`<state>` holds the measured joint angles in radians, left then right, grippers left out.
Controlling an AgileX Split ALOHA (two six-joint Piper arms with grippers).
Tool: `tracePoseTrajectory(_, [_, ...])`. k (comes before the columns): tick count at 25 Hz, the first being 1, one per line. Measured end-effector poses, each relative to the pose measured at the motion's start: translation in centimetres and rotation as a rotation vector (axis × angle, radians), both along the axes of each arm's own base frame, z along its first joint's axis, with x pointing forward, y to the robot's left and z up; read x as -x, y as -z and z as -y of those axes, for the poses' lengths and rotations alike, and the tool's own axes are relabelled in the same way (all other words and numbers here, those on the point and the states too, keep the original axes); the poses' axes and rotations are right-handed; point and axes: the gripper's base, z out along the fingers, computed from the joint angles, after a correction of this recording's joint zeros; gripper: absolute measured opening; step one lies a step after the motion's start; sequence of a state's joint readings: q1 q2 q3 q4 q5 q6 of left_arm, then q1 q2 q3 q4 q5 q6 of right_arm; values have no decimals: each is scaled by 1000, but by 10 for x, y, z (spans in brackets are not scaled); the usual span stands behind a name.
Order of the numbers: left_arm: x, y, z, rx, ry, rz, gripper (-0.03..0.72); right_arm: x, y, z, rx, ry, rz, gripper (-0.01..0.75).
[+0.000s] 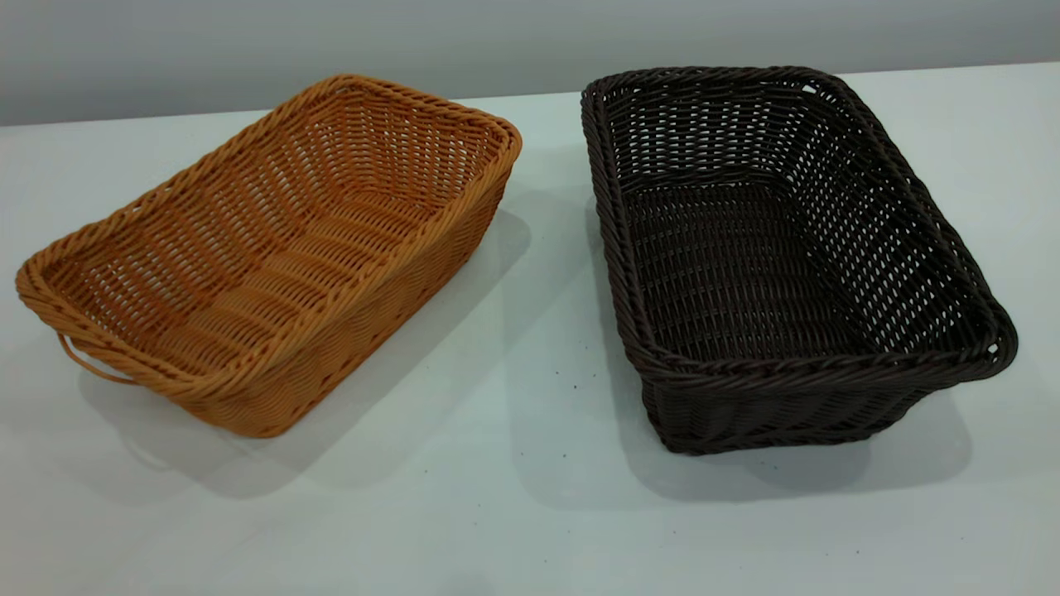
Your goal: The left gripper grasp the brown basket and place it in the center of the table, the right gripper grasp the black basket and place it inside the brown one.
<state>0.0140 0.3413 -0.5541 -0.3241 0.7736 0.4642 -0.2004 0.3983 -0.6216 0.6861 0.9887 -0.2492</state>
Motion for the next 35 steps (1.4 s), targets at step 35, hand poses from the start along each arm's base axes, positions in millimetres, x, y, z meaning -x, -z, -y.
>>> tracePoseTrajectory(35, [-137,40,15,42,28,-259,407,-111,125,-41,-850,442,-908,488])
